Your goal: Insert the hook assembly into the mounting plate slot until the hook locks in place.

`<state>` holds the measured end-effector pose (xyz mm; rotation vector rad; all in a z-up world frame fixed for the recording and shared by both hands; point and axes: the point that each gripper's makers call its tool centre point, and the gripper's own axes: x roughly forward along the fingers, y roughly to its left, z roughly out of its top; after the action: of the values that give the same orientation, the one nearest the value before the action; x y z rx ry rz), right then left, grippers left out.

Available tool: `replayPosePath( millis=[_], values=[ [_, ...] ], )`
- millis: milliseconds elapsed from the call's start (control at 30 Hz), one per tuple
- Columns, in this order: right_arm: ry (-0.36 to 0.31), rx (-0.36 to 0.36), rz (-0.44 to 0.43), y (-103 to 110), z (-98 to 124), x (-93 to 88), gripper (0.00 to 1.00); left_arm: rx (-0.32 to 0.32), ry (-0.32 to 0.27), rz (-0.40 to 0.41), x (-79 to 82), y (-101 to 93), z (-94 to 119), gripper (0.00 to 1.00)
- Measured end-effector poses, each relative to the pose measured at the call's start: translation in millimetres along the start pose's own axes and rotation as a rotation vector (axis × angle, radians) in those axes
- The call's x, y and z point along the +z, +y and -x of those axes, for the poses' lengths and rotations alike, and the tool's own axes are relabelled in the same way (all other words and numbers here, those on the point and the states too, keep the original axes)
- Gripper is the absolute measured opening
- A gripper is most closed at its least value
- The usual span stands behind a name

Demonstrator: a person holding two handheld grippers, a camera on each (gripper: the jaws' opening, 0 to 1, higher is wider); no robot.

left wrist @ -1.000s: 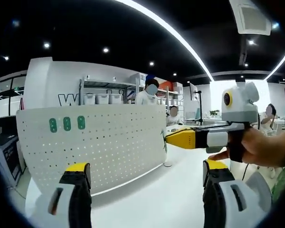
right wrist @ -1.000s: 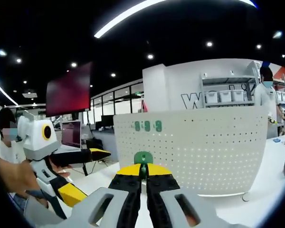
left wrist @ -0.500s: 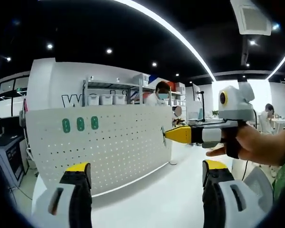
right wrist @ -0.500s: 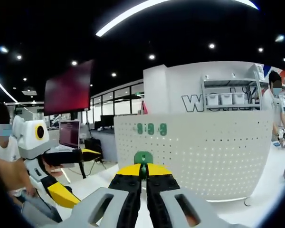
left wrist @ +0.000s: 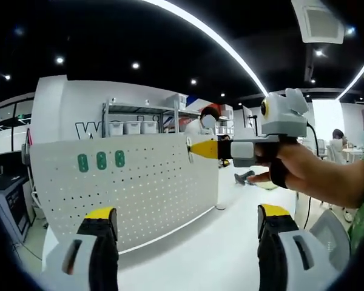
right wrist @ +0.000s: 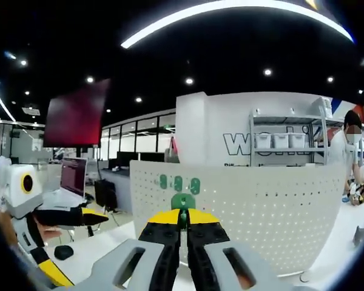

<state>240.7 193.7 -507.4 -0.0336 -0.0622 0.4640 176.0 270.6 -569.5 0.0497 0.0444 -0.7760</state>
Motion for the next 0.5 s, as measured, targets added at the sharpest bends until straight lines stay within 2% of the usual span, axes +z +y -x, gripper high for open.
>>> replayPosePath(
  millis=[500],
  values=[
    [-0.037,-0.113,0.055,-17,-42,11.1,0.0,-0.001,0.013,0.005,-9.4,15.0,4,0.97]
  ],
)
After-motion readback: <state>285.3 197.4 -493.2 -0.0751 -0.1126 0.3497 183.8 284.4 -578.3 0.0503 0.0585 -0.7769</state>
